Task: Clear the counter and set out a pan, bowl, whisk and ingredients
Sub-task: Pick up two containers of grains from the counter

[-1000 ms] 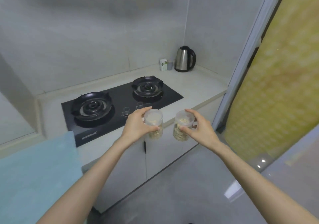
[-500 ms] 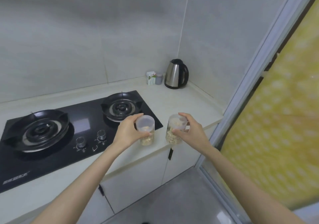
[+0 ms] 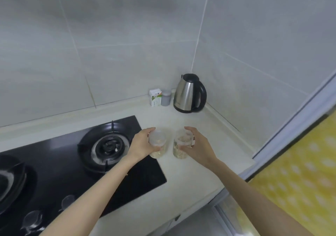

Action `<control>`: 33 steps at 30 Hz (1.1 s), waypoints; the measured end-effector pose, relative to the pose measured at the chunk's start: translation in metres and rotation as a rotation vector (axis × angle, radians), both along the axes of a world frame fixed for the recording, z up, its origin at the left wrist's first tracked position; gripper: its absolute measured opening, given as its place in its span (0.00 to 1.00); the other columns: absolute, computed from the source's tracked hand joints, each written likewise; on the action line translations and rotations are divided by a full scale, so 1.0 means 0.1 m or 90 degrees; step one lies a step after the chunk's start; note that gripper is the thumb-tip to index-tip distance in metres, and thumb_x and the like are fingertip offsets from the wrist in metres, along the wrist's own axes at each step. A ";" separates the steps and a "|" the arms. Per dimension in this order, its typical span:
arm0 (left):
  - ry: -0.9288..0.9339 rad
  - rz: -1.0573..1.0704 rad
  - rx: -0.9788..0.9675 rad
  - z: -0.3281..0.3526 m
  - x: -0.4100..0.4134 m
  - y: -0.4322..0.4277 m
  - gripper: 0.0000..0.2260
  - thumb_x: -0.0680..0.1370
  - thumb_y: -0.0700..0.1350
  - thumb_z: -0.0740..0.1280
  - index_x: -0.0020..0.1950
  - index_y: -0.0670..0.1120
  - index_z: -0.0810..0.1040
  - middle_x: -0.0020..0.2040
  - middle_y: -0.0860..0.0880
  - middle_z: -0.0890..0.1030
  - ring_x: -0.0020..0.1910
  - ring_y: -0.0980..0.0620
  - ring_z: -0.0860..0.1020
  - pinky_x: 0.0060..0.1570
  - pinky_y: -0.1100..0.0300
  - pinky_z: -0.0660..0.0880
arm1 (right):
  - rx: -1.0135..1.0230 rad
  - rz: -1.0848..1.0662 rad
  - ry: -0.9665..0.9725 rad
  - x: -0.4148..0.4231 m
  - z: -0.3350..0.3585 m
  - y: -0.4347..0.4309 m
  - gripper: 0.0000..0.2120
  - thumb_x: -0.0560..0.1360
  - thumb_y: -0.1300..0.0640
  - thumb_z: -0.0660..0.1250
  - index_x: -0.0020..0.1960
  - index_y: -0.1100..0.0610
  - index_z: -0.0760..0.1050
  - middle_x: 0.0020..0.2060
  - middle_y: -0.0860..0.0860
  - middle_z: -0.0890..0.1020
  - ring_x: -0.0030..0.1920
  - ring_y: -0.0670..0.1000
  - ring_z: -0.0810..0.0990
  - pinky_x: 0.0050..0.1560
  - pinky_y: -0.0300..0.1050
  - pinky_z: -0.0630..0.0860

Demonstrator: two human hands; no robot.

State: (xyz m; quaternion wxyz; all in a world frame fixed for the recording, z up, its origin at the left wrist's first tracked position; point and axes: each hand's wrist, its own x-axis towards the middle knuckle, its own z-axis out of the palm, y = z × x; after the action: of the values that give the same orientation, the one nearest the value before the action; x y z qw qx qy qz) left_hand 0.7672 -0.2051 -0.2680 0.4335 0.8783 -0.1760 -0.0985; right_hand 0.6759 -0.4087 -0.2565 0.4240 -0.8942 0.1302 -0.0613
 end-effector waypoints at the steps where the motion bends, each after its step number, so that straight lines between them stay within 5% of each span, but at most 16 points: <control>1: 0.006 0.003 0.004 -0.04 0.16 -0.07 0.38 0.62 0.48 0.81 0.69 0.47 0.71 0.65 0.50 0.75 0.63 0.51 0.73 0.64 0.57 0.69 | -0.001 0.004 0.007 0.19 -0.03 -0.06 0.33 0.68 0.52 0.74 0.70 0.45 0.64 0.64 0.48 0.74 0.62 0.51 0.73 0.61 0.54 0.74; 10: 0.046 0.055 -0.003 -0.36 0.90 -0.46 0.35 0.63 0.40 0.80 0.68 0.47 0.72 0.65 0.50 0.75 0.63 0.51 0.73 0.64 0.60 0.68 | -0.069 0.079 0.084 1.34 -0.32 -0.42 0.36 0.69 0.52 0.73 0.73 0.50 0.61 0.66 0.51 0.71 0.66 0.52 0.69 0.65 0.42 0.67; 17: 0.040 0.127 -0.012 -0.46 1.37 -0.91 0.32 0.64 0.36 0.77 0.67 0.45 0.72 0.61 0.51 0.72 0.60 0.52 0.71 0.55 0.67 0.67 | -0.072 0.109 0.106 2.10 -0.50 -0.73 0.33 0.70 0.56 0.71 0.72 0.52 0.62 0.66 0.52 0.72 0.65 0.51 0.70 0.55 0.33 0.63; 23: 0.069 0.178 0.023 -0.59 1.77 -1.27 0.32 0.66 0.37 0.76 0.68 0.47 0.70 0.59 0.45 0.65 0.59 0.46 0.71 0.56 0.70 0.64 | -0.064 0.113 0.097 2.62 -0.67 -0.87 0.31 0.69 0.59 0.71 0.69 0.54 0.65 0.66 0.52 0.71 0.65 0.53 0.71 0.60 0.40 0.69; 28: 0.070 0.220 0.022 -0.65 2.05 -1.39 0.31 0.66 0.38 0.76 0.67 0.49 0.71 0.55 0.47 0.63 0.57 0.44 0.71 0.61 0.57 0.71 | -0.053 0.116 0.068 2.95 -0.76 -0.92 0.31 0.70 0.61 0.71 0.70 0.56 0.65 0.66 0.55 0.72 0.65 0.56 0.71 0.64 0.43 0.68; 33: 0.066 0.245 0.007 -0.72 2.33 -1.46 0.33 0.66 0.39 0.77 0.69 0.49 0.70 0.55 0.47 0.64 0.54 0.47 0.71 0.59 0.59 0.72 | -0.020 0.084 0.044 3.20 -0.86 -0.94 0.30 0.69 0.63 0.72 0.68 0.56 0.66 0.62 0.56 0.74 0.61 0.58 0.73 0.60 0.47 0.72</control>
State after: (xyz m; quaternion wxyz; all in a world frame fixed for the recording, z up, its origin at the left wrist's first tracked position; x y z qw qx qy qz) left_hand 1.0007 -0.3509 -0.3403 0.4481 0.8918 0.0183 -0.0602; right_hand 0.9961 -0.5029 -0.3430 0.4080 -0.9090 0.0848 -0.0047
